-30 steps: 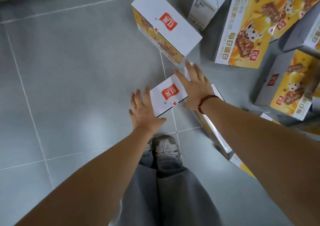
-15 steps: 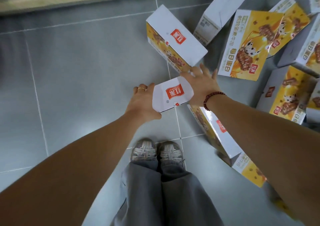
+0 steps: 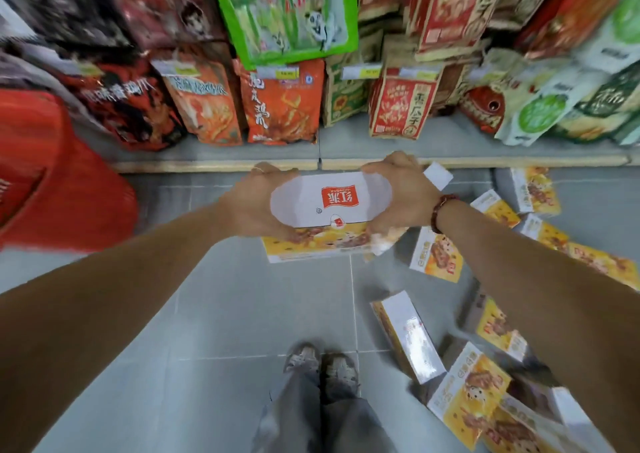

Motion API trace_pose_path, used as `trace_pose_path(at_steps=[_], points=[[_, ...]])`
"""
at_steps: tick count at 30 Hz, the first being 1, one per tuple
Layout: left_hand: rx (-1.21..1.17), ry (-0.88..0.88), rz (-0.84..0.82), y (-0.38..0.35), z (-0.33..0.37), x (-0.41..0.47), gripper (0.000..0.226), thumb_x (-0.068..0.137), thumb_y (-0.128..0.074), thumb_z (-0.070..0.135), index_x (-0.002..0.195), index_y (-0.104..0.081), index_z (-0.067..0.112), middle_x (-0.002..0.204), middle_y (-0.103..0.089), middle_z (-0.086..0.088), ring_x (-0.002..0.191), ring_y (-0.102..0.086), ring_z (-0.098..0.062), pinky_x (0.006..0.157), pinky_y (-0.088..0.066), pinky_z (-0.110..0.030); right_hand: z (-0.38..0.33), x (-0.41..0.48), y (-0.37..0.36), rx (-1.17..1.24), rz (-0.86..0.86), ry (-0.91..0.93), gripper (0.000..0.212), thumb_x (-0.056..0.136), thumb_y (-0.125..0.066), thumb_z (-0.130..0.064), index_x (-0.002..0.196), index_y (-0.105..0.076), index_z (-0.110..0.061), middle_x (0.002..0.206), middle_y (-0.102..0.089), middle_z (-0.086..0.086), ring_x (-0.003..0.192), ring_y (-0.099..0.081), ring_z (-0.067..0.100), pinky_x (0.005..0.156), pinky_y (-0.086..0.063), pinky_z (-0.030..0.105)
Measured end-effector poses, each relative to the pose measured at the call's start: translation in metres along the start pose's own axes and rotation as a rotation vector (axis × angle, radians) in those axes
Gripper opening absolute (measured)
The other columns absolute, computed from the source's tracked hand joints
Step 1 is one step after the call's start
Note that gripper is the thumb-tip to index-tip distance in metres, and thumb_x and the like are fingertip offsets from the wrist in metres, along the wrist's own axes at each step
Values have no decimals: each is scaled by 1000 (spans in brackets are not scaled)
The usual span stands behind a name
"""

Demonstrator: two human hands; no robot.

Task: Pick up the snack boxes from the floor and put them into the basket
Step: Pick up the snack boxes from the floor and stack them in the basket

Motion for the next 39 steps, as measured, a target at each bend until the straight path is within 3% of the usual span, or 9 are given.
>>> trace_pose_path(at_steps=[3,5,9,14,18,22,28,33,39], points=[[20,12,45,75,35,-40,92,50,-85,40,132,-48,21,114,-53,4,114,-48,-15,85,-32,-12,-56,-22,71,3,9,97,107,36,-82,-46,134,-46,-23,115,-36,6,112,-33,21,94,-32,25],[52,5,83,116,52,-61,89,44,-80,45,127,-53,26,107,-56,7,108,-53,-18,81,-37,-21,-88,-34,110,0,20,119,97,51,-89,-30,137,-44,-21,121,-35,8,120,-33,25,98,-32,28],[84,33,170,198,78,-123,89,38,-64,55,121,-57,23,104,-56,3,104,-55,-21,76,-37,-26,-169,-56,176,-40,41,227,92,56,-90,-29,136,-46,-22,119,-35,8,119,-35,26,88,-31,25],[1,126,302,281,62,-193,96,47,-72,44,137,-46,23,116,-43,6,108,-41,-10,86,-33,-23,-263,-60,212,-44,68,324,91,51,-90,-37,131,-49,-23,120,-40,4,115,-36,21,96,-33,32],[-66,186,283,321,12,-237,91,52,-83,36,136,-49,22,119,-49,5,111,-47,-14,86,-36,-27,-343,-40,197,-77,-3,407,88,42,-88,-54,121,-56,-29,119,-45,0,113,-42,22,98,-39,40],[-88,250,288,347,-58,-276,86,63,-86,26,138,-44,20,119,-44,9,114,-42,-10,94,-33,-25,-424,-14,164,-141,-20,453,86,47,-89,-47,123,-56,-25,118,-45,1,113,-40,21,99,-39,40],[-65,311,317,391,-166,-320,91,63,-85,31,141,-40,21,141,-43,1,130,-39,-19,100,-31,-29,-536,35,115,-192,-59,486,94,40,-86,-57,123,-54,-28,111,-41,2,110,-39,25,96,-41,44],[-10,338,358,430,-232,-328,92,62,-86,32,141,-39,22,142,-45,0,131,-39,-19,105,-29,-32,-594,79,86,-160,-11,482,94,46,-89,-48,129,-51,-27,111,-39,2,113,-32,24,92,-36,35],[45,420,373,462,-310,-305,98,57,-87,42,141,-40,22,143,-43,1,130,-40,-20,106,-32,-34,-644,155,61,-174,-18,489,102,47,-89,-47,136,-45,-23,122,-39,4,123,-30,26,103,-35,37]])
Point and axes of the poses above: each hand's wrist, its own x-axis towards the middle knuckle, its own y-axis out of the back of the hand, z = x × y, the point moved 2 cm from there along x, towards the middle knuckle
